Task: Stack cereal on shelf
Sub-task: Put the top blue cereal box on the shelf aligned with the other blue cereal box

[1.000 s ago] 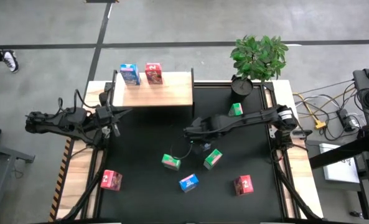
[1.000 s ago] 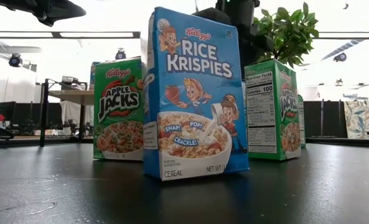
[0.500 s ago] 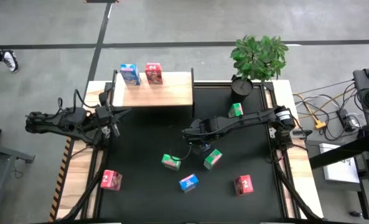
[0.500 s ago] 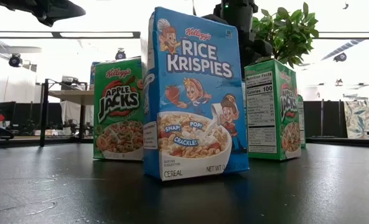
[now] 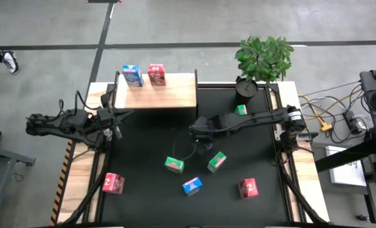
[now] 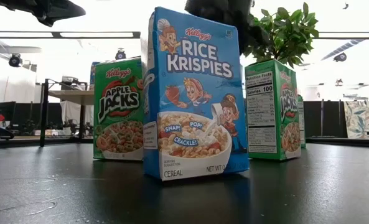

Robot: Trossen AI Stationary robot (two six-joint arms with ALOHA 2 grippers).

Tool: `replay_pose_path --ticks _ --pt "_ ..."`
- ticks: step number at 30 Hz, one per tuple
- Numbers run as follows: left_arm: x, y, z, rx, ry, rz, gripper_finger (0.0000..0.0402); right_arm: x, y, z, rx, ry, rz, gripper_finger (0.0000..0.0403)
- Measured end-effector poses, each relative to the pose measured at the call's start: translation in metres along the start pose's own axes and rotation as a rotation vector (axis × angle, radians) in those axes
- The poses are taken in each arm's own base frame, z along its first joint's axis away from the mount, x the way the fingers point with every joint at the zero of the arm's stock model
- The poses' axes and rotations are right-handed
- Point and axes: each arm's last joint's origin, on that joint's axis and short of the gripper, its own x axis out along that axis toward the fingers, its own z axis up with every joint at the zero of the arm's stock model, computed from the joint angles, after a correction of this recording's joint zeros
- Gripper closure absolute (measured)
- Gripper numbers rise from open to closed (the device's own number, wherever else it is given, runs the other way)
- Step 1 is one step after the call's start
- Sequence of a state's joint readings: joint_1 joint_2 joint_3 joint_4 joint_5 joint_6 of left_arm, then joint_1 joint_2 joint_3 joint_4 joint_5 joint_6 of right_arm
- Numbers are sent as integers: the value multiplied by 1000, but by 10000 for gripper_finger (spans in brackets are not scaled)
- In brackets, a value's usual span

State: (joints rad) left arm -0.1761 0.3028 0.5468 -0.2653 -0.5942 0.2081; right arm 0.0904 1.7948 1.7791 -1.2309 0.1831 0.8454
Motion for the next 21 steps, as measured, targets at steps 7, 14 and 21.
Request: replay_pose_path --ticks 7,14,21 --pt "-1 1 1 1 -16 4 402 -55 -4 30 -36 -205 125 268" --pt "-6 8 6 9 -53 112 402 -98 -8 74 -132 -491 266 268" --pt "-15 17 8 -31 -76 207 402 -99 -25 118 -257 -678 226 268"
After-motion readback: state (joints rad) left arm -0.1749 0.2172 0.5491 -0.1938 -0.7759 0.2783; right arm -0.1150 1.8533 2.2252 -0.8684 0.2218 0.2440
